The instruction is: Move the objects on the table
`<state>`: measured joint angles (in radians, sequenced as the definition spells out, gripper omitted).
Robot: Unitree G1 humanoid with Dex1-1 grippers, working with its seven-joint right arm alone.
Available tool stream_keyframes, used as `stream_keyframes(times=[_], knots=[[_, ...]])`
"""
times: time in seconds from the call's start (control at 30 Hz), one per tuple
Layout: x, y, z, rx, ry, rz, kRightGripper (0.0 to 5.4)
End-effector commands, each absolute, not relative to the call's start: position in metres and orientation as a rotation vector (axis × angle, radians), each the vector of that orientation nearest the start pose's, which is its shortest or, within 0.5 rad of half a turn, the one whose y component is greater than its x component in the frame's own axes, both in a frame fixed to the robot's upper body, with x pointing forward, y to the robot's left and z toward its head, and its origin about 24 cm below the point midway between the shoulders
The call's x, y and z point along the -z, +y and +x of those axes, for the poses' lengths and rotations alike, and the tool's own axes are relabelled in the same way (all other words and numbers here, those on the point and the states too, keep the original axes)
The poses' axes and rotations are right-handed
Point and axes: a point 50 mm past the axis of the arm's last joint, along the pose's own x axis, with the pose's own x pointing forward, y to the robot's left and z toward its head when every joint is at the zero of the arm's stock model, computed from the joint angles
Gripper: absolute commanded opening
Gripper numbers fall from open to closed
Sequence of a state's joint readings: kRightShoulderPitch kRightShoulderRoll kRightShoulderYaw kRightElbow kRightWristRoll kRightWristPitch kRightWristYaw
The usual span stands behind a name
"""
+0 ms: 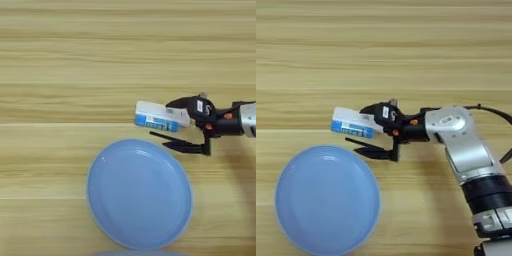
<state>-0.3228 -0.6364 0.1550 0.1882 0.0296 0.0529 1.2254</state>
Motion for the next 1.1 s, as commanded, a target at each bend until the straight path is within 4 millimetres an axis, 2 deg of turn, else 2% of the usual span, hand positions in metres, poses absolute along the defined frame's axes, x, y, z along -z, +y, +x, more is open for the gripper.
stream_keyframes(times=[0.03, 0.63, 1.1], knots=[[-0.103, -0.202, 0.290, -1.179, 0.257, -0.672, 5.16], [-0.092, -0.204, 0.304, -1.131, 0.302, -0.687, 3.39], [-0.072, -0.202, 0.307, -1.137, 0.401, -0.701, 1.82]])
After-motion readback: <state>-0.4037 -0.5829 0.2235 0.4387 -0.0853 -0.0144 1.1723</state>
